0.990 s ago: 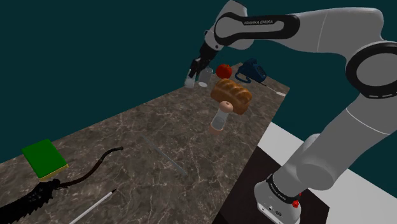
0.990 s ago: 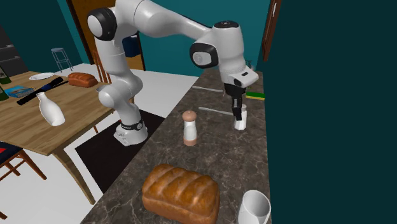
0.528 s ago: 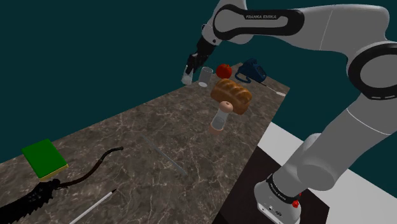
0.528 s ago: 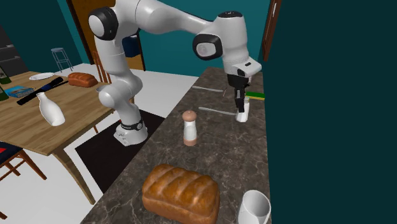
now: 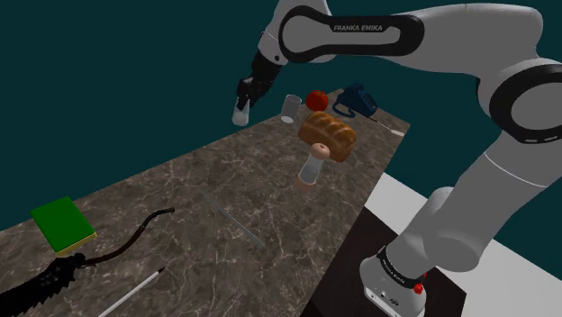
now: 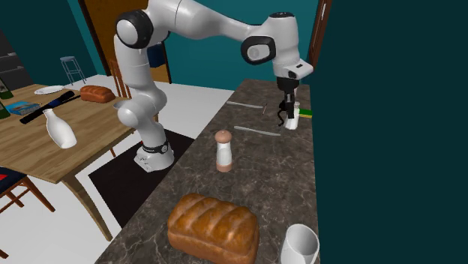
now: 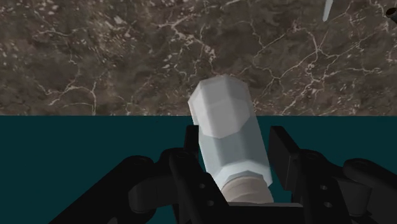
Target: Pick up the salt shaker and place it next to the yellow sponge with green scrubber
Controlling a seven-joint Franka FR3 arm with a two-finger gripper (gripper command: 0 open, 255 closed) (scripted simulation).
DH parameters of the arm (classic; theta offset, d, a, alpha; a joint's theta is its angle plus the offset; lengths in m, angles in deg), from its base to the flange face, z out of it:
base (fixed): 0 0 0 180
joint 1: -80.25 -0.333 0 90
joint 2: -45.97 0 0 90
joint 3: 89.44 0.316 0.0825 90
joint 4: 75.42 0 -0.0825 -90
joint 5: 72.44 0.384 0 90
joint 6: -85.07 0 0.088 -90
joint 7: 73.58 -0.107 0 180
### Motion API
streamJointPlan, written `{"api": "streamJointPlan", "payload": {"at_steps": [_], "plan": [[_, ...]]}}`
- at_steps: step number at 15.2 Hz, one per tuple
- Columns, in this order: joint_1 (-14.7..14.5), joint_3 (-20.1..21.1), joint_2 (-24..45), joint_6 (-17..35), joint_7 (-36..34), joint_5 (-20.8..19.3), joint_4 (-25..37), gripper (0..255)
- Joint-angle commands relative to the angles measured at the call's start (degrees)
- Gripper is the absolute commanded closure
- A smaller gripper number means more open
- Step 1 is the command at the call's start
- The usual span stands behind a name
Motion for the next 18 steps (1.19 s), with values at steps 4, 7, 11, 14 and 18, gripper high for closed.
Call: {"api": "streamJointPlan", "payload": {"at_steps": [4, 7, 11, 14, 18], "plan": [[-3.5, 2.6, 3.7, -0.2, -7.2, -2.5, 4.6, 255], [-5.8, 4.0, 6.6, -0.8, -11.5, -4.3, 8.2, 255], [-9.1, 5.4, 11.1, -2.1, -17.0, -6.8, 14.2, 255], [-11.8, 6.2, 15.1, -3.7, -21.0, -8.8, 19.8, 255], [-15.8, 6.8, 21.4, -6.7, -25.7, -11.4, 29.1, 255]]}}
